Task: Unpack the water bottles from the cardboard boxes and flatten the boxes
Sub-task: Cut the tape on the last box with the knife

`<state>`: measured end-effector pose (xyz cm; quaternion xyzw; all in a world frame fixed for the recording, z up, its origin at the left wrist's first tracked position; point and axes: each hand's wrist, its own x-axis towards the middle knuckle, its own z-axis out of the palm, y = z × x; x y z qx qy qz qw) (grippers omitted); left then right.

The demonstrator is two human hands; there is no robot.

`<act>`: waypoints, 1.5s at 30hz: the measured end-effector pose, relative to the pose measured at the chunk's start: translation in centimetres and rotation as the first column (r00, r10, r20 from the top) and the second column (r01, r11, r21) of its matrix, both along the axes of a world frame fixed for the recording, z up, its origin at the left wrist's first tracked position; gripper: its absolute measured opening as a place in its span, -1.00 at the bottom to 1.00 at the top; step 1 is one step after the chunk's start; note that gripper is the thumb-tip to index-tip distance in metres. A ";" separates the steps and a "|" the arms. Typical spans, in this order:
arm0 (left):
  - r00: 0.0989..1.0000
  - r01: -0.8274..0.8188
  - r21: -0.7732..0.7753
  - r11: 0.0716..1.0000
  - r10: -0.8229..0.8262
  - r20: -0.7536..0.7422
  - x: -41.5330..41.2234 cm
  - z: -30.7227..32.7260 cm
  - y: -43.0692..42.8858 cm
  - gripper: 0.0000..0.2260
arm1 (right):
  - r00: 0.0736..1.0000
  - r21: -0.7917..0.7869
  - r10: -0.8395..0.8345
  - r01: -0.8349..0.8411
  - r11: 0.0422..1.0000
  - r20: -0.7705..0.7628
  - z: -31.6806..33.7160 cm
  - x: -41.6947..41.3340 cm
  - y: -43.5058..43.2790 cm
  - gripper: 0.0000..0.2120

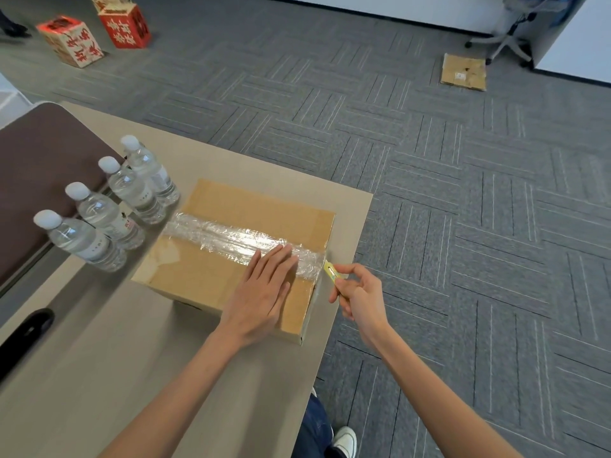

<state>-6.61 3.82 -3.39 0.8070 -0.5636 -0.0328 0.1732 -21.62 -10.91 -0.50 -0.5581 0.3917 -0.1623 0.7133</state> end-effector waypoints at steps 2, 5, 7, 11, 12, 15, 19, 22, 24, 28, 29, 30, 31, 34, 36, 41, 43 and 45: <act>1.000 0.000 -0.007 1.000 0.000 -0.002 0.0 -0.1 0.0 -0.57 | 1.000 -0.003 0.006 -0.006 1.000 -0.009 0.0 -0.1 0.3 -0.81; 1.000 0.000 -0.020 1.000 0.000 -0.005 0.0 -0.2 0.0 -0.57 | 1.000 0.000 0.012 -0.012 1.000 -0.013 0.1 -0.3 0.6 -0.81; 1.000 -0.002 -0.021 1.000 0.002 -0.001 0.0 -0.3 -0.1 -0.57 | 1.000 -0.003 0.023 -0.023 1.000 -0.018 0.2 -0.5 0.9 -0.81; 1.000 -0.002 -0.022 1.000 0.002 0.007 0.1 -0.3 0.0 -0.57 | 0.999 -0.008 0.042 -0.043 0.999 -0.027 0.3 -0.7 1.2 -0.81; 1.000 0.001 -0.023 1.000 0.000 0.005 0.1 -0.3 0.0 -0.57 | 0.998 -0.011 0.049 -0.049 0.999 -0.033 0.4 -0.8 1.1 -0.81; 1.000 -0.001 -0.030 1.000 0.001 -0.003 0.1 -0.2 -0.1 -0.56 | 0.987 -0.037 0.140 -0.143 0.989 -0.073 0.6 -1.4 2.1 -0.85; 1.000 0.006 -0.027 1.000 -0.006 0.000 0.1 -0.3 0.0 -0.56 | 0.973 -0.062 0.207 -0.213 0.975 -0.099 0.4 -2.3 3.9 -0.79; 1.000 0.013 -0.027 1.000 -0.013 -0.005 0.3 -0.3 0.2 -0.56 | 0.957 -0.114 0.253 -0.270 0.956 -0.142 0.6 -2.1 3.4 -0.79; 1.000 0.007 -0.027 1.000 -0.007 -0.011 0.3 -0.1 0.2 -0.56 | 0.949 -0.137 0.270 -0.292 0.946 -0.162 0.9 -2.1 2.7 -0.78; 1.000 0.004 -0.028 1.000 -0.005 -0.026 0.3 0.0 0.2 -0.57 | 0.947 -0.207 0.248 -0.289 0.934 -0.203 1.5 -3.2 1.4 -0.77; 1.000 0.004 -0.028 1.000 -0.004 -0.028 0.2 -0.1 0.2 -0.58 | 0.950 -0.235 0.230 -0.278 0.931 -0.212 1.7 -3.5 0.9 -0.77; 0.999 0.000 -0.032 0.999 -0.001 -0.036 0.1 -0.1 0.1 -0.59 | 0.954 -0.265 0.208 -0.263 0.928 -0.217 1.9 -3.8 0.4 -0.76; 0.998 -0.008 -0.043 0.999 0.006 -0.057 0.1 0.0 0.0 -0.60 | 0.958 -0.294 0.187 -0.248 0.923 -0.218 2.0 -3.7 -0.1 -0.75; 0.982 -0.076 -0.120 0.990 0.054 -0.179 0.2 0.6 -0.2 -0.64 | 0.961 -0.355 0.171 -0.241 0.904 -0.216 2.6 -2.2 -1.1 -0.74; 0.976 -0.110 -0.164 0.980 0.075 -0.205 0.5 1.2 -0.4 -0.66 | 0.966 -0.368 0.164 -0.228 0.902 -0.198 3.0 -0.3 -1.8 -0.73; 0.966 -0.217 -0.262 0.940 0.168 -0.196 3.0 1.8 -0.7 -0.85 | 0.955 -0.384 0.223 -0.285 0.878 -0.197 3.9 5.9 -3.1 -0.75; 0.955 -0.279 -0.288 0.916 0.232 -0.186 4.6 1.9 -0.6 -0.92 | 0.945 -0.404 0.248 -0.317 0.858 -0.215 3.8 8.8 -3.4 -0.76; 0.931 -0.356 -0.281 0.891 0.313 -0.186 6.2 2.0 0.0 -0.93 | 0.934 -0.431 0.274 -0.350 0.832 -0.229 3.6 11.5 -3.3 -0.77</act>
